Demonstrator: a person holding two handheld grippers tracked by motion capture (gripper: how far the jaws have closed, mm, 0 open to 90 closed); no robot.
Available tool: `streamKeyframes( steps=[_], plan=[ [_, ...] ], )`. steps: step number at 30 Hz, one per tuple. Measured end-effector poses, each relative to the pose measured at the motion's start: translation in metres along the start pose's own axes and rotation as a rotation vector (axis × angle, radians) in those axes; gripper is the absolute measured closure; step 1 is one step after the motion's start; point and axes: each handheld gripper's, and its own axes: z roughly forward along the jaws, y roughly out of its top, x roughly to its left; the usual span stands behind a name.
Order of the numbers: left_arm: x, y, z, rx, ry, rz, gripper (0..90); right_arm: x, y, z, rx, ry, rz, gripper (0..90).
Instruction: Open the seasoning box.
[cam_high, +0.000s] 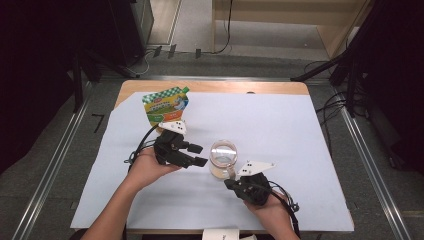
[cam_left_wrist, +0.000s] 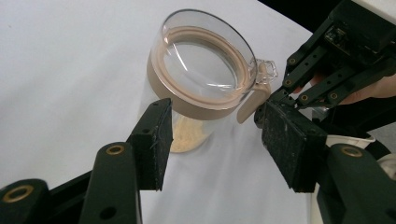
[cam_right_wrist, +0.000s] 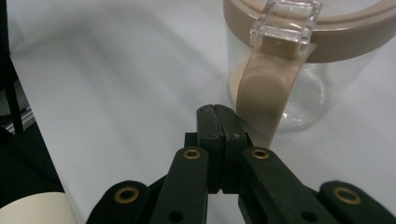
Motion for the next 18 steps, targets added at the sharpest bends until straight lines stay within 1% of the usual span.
streamKeyframes(
  steps=[3, 6, 9, 11, 12, 13, 14, 15, 16, 17, 18],
  plan=[
    [0.001, 0.0, 0.0, 0.0, 0.0, 0.002, 42.7, 0.001, 0.0, 0.0, 0.008, -0.009, -0.01, 90.0],
    [0.001, -0.002, 0.001, -0.009, 0.019, 0.014, 40.4, -0.001, -0.001, -0.001, 0.011, -0.006, -0.013, 90.0],
    [0.002, -0.002, 0.001, -0.011, 0.024, 0.009, 40.2, -0.001, -0.001, -0.002, 0.014, -0.007, -0.014, 90.0],
    [0.002, -0.002, 0.001, -0.009, 0.017, 0.002, 40.3, -0.003, -0.002, -0.006, 0.011, -0.021, -0.02, 90.0],
    [0.002, -0.002, 0.001, -0.007, 0.016, 0.0, 40.4, -0.005, -0.003, -0.008, 0.015, -0.028, -0.009, 90.0],
    [0.002, -0.002, 0.001, -0.007, 0.016, 0.0, 40.5, -0.005, -0.003, -0.008, 0.015, -0.028, -0.009, 90.0],
    [0.002, -0.002, 0.001, -0.008, 0.016, -0.001, 40.5, -0.01, -0.004, -0.011, 0.014, -0.035, 0.0, 90.0],
    [0.002, -0.002, 0.001, -0.008, 0.016, -0.001, 40.5, -0.01, -0.004, -0.011, 0.014, -0.035, 0.0, 90.0],
    [0.002, -0.002, 0.002, -0.004, 0.013, 0.001, 40.5, -0.015, -0.005, -0.014, 0.012, -0.043, 0.011, 90.0],
    [0.002, -0.002, 0.002, -0.004, 0.013, 0.001, 40.5, -0.015, -0.005, -0.014, 0.012, -0.043, 0.011, 90.0],
    [0.001, -0.002, 0.002, -0.001, 0.01, 0.003, 40.5, -0.019, -0.005, -0.014, 0.015, -0.047, 0.019, 90.0]
  ],
)
